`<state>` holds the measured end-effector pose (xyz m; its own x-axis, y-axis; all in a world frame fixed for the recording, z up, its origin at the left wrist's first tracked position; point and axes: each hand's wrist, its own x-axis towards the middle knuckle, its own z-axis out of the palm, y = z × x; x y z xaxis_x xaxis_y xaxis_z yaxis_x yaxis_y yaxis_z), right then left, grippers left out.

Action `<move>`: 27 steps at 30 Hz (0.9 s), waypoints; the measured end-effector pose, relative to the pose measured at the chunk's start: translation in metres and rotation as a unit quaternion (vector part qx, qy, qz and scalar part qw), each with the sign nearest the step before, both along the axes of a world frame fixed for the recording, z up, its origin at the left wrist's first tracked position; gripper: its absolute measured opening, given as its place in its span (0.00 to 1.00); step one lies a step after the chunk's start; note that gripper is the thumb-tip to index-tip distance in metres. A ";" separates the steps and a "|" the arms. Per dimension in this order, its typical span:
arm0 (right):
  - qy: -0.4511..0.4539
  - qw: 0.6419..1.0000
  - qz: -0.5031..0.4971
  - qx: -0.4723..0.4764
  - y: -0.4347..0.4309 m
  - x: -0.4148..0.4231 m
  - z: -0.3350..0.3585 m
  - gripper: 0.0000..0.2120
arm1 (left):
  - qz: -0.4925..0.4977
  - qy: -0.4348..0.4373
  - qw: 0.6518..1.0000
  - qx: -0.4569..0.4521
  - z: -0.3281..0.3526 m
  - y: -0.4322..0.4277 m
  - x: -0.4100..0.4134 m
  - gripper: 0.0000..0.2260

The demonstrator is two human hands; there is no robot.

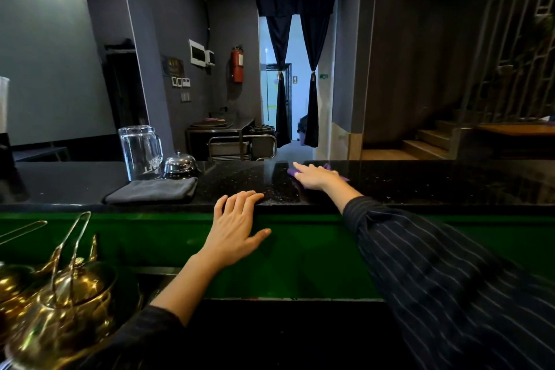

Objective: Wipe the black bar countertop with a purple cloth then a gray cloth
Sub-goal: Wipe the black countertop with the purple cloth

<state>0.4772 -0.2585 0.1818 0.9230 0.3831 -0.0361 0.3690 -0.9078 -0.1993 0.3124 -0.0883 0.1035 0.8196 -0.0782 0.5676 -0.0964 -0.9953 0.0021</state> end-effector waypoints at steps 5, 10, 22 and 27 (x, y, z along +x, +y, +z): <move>0.005 0.988 0.153 -0.007 0.056 -0.040 0.000 0.24 | -0.024 0.026 0.999 0.019 0.006 0.011 -0.009 0.44; 0.069 0.957 0.281 0.019 0.019 -0.053 0.007 0.22 | 0.054 0.037 0.996 0.068 -0.001 0.005 -0.021 0.48; -0.016 0.988 0.153 -0.025 0.049 -0.062 0.000 0.23 | 0.089 0.144 0.984 0.064 0.015 -0.001 -0.025 0.52; 0.019 0.975 0.222 -0.005 0.018 -0.088 0.004 0.22 | 0.083 0.165 0.981 0.065 0.021 0.002 -0.029 0.50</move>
<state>0.3888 -0.2406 0.1855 0.6648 0.7435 -0.0724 0.7181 -0.6627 -0.2123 0.2834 -0.0859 0.1249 0.9644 0.0173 0.2640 0.0515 -0.9911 -0.1230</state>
